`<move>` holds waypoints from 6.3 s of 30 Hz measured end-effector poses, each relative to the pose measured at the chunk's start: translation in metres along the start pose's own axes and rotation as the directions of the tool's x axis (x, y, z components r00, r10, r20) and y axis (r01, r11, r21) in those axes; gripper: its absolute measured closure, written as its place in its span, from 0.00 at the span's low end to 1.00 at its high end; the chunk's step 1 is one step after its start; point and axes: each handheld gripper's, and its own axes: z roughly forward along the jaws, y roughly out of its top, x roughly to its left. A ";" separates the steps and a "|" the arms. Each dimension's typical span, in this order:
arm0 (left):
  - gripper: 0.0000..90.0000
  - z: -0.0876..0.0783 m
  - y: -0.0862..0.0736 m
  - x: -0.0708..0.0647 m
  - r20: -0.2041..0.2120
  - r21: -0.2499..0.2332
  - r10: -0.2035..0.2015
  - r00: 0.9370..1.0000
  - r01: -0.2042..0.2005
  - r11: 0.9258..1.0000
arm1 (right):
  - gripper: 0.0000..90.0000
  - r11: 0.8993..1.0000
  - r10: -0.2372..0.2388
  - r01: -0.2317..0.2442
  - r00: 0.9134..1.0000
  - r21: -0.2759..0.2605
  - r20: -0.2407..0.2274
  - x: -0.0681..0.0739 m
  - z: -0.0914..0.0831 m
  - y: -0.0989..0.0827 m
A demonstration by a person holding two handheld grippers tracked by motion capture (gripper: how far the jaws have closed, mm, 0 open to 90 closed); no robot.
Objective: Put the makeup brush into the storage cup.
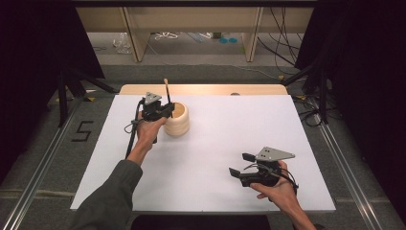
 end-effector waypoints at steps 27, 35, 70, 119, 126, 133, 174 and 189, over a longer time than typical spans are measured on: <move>0.63 -0.002 -0.003 0.000 -0.051 0.023 0.018 0.999 -0.017 1.000 | 0.27 1.000 0.006 -0.006 1.000 -0.001 -0.016 0.000 0.002 0.000; 0.57 -0.009 0.001 -0.003 -0.031 0.014 0.014 0.999 -0.014 1.000 | 0.27 1.000 0.007 -0.007 1.000 0.001 -0.014 0.000 0.002 -0.001; 0.21 -0.078 -0.019 -0.035 0.116 -0.055 0.021 0.993 -0.015 0.998 | 0.26 1.000 0.015 -0.015 1.000 -0.027 0.003 -0.002 0.002 0.000; 0.19 -0.114 -0.063 -0.074 0.193 -0.066 0.123 0.973 -0.112 0.991 | 0.25 0.997 0.037 -0.037 0.999 -0.068 0.005 -0.001 -0.004 0.003; 0.19 -0.119 -0.068 -0.075 0.204 -0.067 0.146 0.968 -0.135 0.989 | 0.24 0.996 0.045 -0.044 0.999 -0.074 0.012 -0.001 -0.004 0.003; 0.19 -0.121 -0.072 -0.079 0.212 -0.066 0.134 0.968 -0.122 0.990 | 0.24 0.995 0.047 -0.046 0.999 -0.086 0.006 -0.001 -0.005 0.003; 0.18 -0.143 -0.087 -0.079 0.213 -0.061 0.180 0.960 -0.171 0.983 | 0.22 0.992 0.045 -0.045 0.999 -0.121 -0.002 0.001 -0.004 0.004; 0.18 -0.148 -0.092 -0.080 0.218 -0.059 0.176 0.960 -0.167 0.984 | 0.21 0.993 0.036 -0.036 0.999 -0.110 -0.004 0.002 -0.004 0.004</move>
